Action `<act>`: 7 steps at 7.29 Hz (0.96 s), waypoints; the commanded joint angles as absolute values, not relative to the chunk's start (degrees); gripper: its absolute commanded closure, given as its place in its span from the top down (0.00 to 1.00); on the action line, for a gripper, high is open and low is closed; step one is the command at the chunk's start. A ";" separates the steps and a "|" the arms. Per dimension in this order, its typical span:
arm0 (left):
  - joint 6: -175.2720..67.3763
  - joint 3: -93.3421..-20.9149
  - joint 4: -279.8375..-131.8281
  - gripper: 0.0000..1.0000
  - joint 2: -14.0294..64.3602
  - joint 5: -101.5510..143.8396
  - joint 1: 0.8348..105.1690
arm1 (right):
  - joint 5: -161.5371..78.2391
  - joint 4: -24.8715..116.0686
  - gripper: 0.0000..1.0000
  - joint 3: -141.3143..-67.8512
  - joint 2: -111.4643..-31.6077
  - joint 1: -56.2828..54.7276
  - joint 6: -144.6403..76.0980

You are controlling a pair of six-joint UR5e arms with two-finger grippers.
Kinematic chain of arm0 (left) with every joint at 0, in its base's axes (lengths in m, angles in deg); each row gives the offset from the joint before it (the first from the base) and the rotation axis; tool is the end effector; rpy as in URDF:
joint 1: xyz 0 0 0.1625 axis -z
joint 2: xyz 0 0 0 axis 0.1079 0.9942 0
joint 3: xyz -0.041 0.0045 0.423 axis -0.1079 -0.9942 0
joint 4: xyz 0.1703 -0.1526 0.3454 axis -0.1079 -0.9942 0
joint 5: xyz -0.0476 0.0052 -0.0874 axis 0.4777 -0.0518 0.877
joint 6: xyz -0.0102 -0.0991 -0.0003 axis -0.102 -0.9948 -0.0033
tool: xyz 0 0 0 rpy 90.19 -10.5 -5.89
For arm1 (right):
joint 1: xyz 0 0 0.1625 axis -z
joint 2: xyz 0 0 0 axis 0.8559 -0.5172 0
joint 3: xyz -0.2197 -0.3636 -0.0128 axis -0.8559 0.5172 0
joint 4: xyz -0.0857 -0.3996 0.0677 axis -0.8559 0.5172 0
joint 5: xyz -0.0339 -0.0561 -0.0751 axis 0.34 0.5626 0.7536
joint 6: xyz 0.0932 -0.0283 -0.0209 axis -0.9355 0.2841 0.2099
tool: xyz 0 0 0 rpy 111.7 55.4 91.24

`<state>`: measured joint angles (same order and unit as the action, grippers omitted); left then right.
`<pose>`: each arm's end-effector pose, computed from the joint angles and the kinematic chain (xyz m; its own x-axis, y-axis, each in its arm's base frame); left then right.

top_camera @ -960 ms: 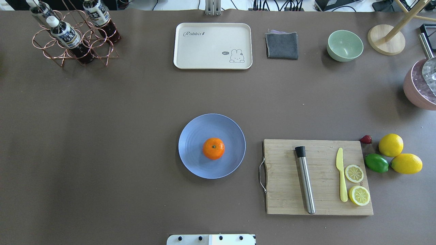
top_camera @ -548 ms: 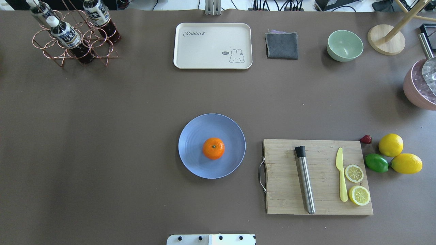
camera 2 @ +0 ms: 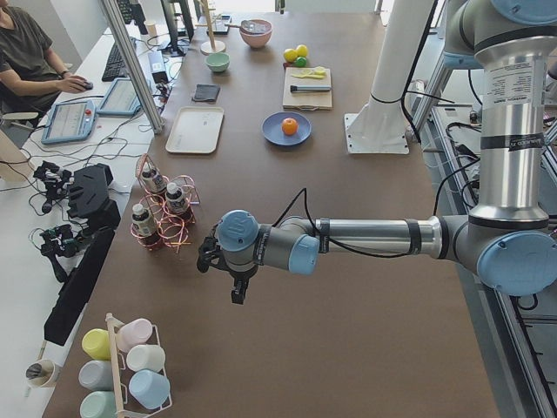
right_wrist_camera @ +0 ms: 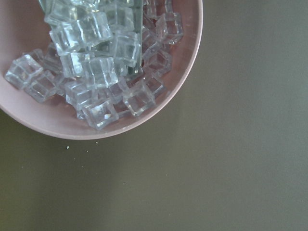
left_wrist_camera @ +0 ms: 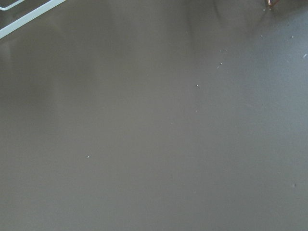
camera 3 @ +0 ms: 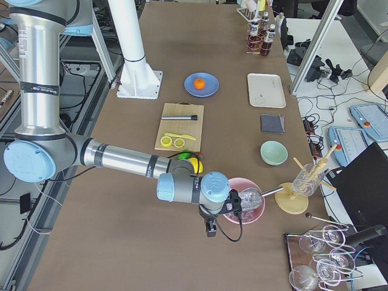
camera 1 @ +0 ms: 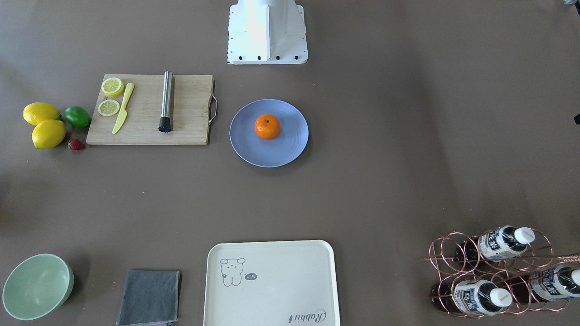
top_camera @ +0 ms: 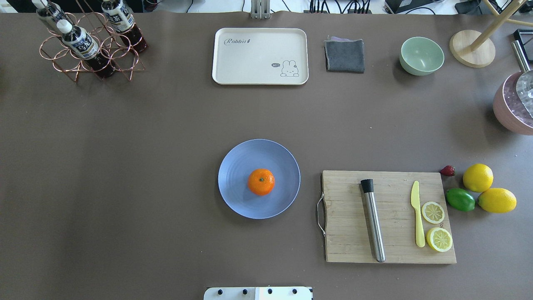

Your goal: Pick orange to plate

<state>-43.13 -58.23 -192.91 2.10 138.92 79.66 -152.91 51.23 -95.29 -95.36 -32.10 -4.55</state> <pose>-0.0231 -0.4802 0.6392 0.6423 0.1367 -0.7542 -0.0269 0.9874 0.1561 0.0714 -0.4548 0.7303 0.7001 -0.1883 0.6887 0.1473 0.9819 0.1188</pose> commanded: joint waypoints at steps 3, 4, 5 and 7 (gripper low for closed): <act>-43.44 -58.53 -193.61 0.98 2.84 139.09 79.68 | -152.66 51.21 1.00 -94.82 -94.37 -32.02 -5.11; -43.00 -58.36 -193.62 0.98 2.93 139.01 79.68 | -152.57 51.47 1.00 -94.82 -94.10 -32.02 -5.11; -43.00 -58.79 -193.62 0.98 2.93 139.09 79.68 | -152.57 51.56 1.00 -94.91 -94.10 -32.02 -5.11; -42.91 -58.18 -193.62 0.98 2.76 138.92 79.68 | -152.57 51.47 1.00 -95.35 -94.01 -32.02 -5.20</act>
<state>-42.96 -58.41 -193.61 2.85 139.01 79.68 -152.58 51.51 -95.11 -94.09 -32.02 -5.14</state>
